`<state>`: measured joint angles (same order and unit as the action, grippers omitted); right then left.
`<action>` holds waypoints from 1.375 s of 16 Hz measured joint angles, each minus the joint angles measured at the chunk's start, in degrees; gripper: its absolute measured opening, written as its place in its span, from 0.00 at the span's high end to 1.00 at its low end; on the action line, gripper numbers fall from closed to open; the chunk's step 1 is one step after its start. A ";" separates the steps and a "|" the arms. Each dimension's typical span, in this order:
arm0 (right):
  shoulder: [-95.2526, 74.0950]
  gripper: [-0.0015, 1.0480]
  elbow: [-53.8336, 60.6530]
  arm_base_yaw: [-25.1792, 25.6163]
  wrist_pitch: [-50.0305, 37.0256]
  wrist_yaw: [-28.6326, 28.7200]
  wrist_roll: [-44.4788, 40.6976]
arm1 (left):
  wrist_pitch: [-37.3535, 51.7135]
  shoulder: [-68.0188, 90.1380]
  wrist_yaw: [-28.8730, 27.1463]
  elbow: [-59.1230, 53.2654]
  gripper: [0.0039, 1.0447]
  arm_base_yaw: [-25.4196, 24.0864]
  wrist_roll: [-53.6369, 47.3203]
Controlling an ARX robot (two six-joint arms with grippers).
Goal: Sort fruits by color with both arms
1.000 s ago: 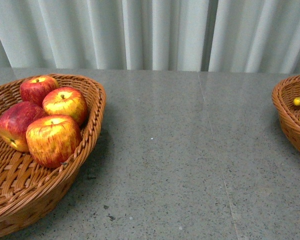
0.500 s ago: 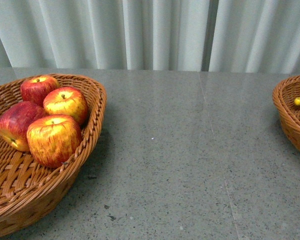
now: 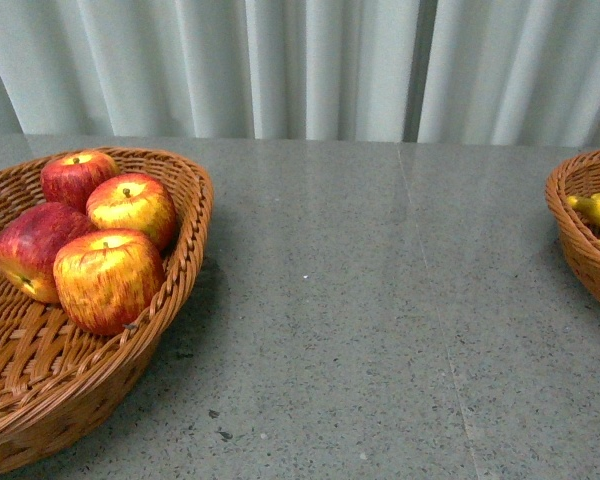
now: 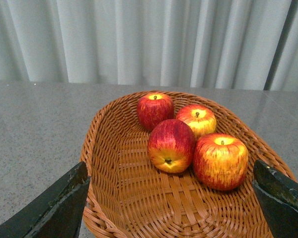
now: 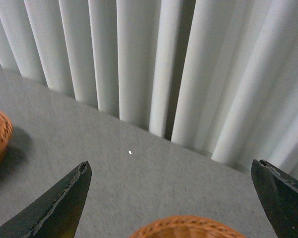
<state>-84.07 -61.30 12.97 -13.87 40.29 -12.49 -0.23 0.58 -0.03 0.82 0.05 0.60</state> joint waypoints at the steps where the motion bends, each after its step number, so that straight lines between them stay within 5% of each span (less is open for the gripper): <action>1: 2.34 0.06 1.09 -1.60 -3.52 -1.66 6.25 | 0.00 0.00 0.00 0.00 0.06 0.00 0.00; 2: 4.76 0.06 2.21 -3.21 -6.10 -3.82 9.84 | 0.00 0.00 0.00 0.00 0.06 0.00 0.00; 3: 9.64 0.18 5.95 -6.97 -6.23 -18.27 11.06 | 0.00 0.00 0.00 0.00 0.06 0.00 -0.02; 5: 20.20 0.43 18.14 -12.31 -7.48 -36.26 11.61 | 0.02 0.00 -0.04 0.00 0.06 0.00 0.00; 10: 32.06 0.99 39.04 -12.96 -15.50 -40.28 11.63 | 0.00 0.00 0.00 0.00 0.06 0.00 0.00; 14: 43.71 0.98 51.69 -12.96 -16.74 -40.28 11.87 | 0.00 0.00 0.00 0.00 0.06 0.00 0.00; 22: 55.95 0.98 57.90 -12.96 -10.45 -40.28 11.87 | 0.00 0.00 0.00 0.00 0.06 0.00 0.00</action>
<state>-28.12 -3.40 0.01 -24.32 0.01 -0.62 -0.23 0.58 -0.03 0.82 0.05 0.60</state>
